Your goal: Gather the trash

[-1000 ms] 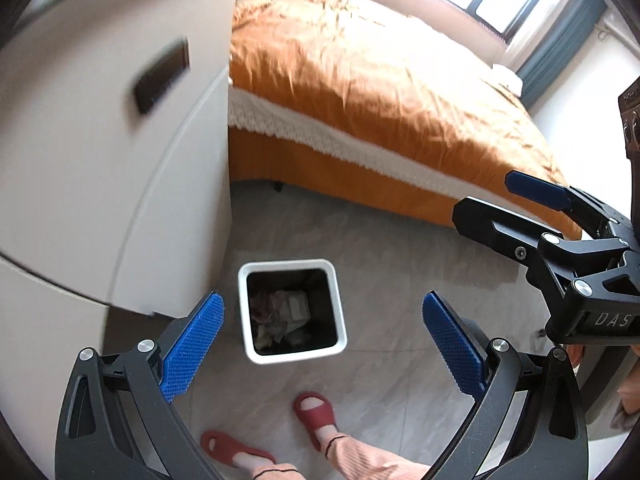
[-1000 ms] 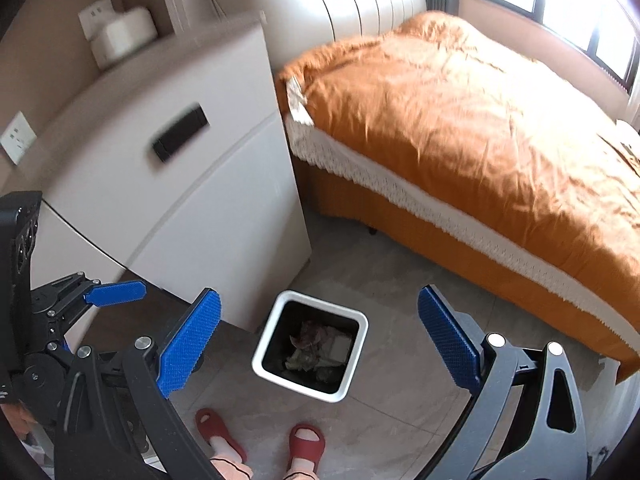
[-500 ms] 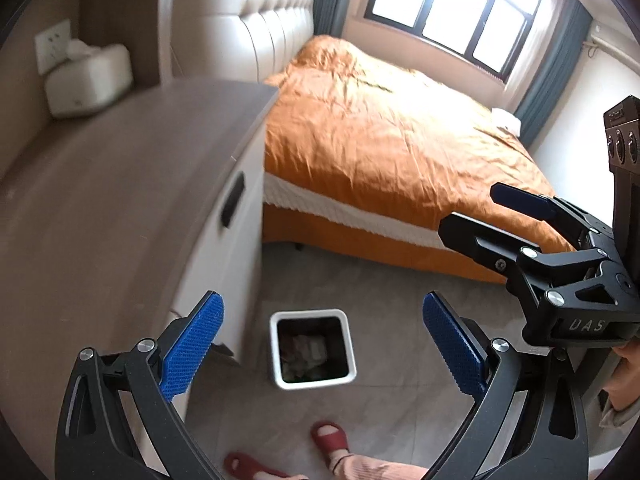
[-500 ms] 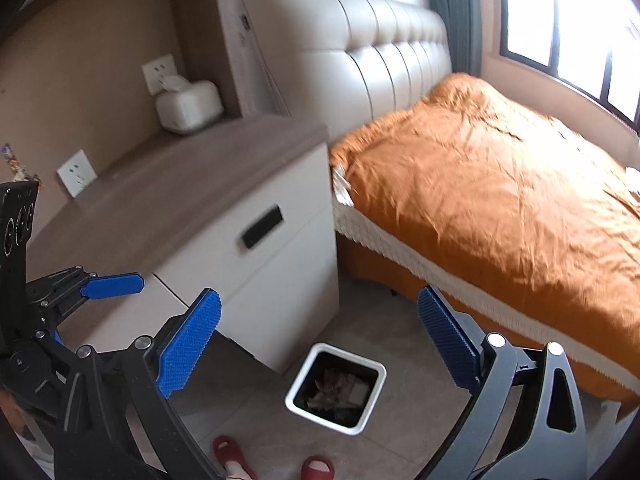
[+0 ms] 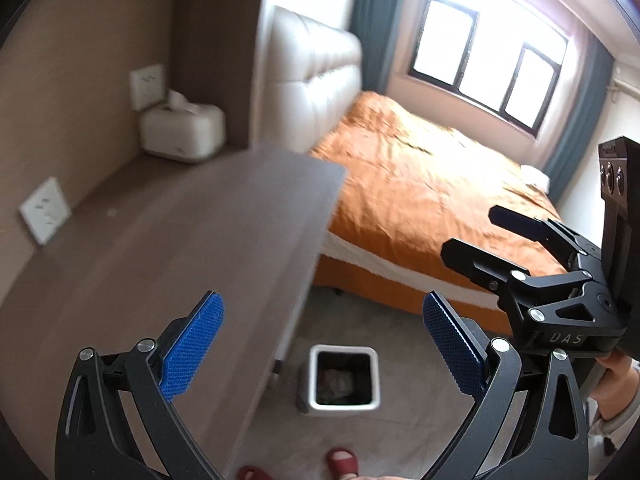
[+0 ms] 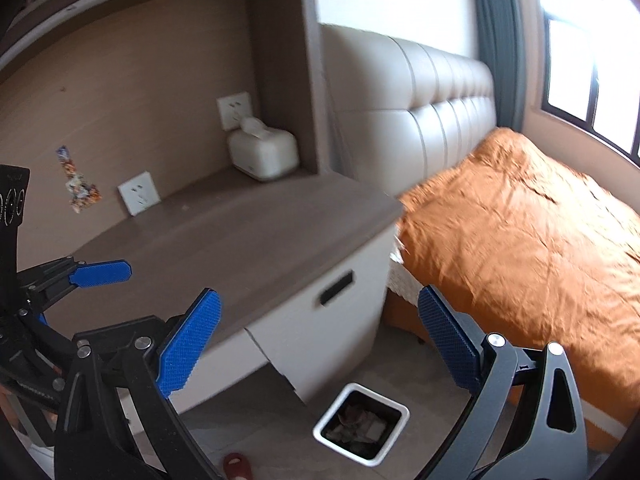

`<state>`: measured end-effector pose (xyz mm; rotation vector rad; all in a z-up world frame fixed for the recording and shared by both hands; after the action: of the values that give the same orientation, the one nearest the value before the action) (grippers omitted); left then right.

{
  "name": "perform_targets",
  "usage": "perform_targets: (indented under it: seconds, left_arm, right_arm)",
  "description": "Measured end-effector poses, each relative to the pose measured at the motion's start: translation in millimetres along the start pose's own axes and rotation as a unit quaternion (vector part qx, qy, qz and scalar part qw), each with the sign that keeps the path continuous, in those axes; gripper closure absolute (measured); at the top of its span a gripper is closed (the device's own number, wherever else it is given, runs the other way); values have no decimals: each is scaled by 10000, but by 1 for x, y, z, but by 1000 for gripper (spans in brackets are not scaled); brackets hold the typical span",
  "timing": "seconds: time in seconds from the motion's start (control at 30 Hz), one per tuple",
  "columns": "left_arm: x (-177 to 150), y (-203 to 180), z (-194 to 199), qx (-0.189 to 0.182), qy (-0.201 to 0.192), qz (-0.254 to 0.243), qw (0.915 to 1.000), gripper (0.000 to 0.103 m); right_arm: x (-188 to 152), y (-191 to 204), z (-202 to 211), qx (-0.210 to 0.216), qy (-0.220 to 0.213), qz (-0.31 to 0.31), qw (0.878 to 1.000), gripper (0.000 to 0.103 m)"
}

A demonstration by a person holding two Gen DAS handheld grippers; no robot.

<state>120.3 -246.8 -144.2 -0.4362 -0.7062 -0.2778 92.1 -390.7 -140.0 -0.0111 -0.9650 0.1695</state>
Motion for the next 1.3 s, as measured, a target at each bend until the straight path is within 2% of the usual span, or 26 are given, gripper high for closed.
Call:
perform_targets:
  seconds: [0.2, 0.5, 1.07, 1.3]
  left_arm:
    - [13, 33, 51, 417, -481, 400, 9972, 5]
    - [17, 91, 123, 1180, -1033, 914, 9834, 5]
    - [-10, 174, 204, 1978, -1470, 1550, 9567, 5]
    - [-17, 193, 218, 2088, -1492, 1692, 9516, 5]
  right_arm:
    - [27, 38, 4, 333, -238, 270, 9988, 5]
    - [65, 103, 6, 840, -599, 709, 9921, 5]
    - [98, 220, 8, 1688, -837, 1520, 9703, 5]
    - [104, 244, 3, 1829, -821, 1640, 9659, 5]
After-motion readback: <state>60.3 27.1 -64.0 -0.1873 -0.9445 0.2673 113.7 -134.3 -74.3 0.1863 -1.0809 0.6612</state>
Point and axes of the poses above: each gripper's, at about its wrist camera, not at the fingertips, and z roughly against the way its jaws point, y to its left, x to its top, the point moved 5 cm from there along -z, roughly the way its jaws point, and after that the axes turned 11 degrees about z, right-handed, at the moved point
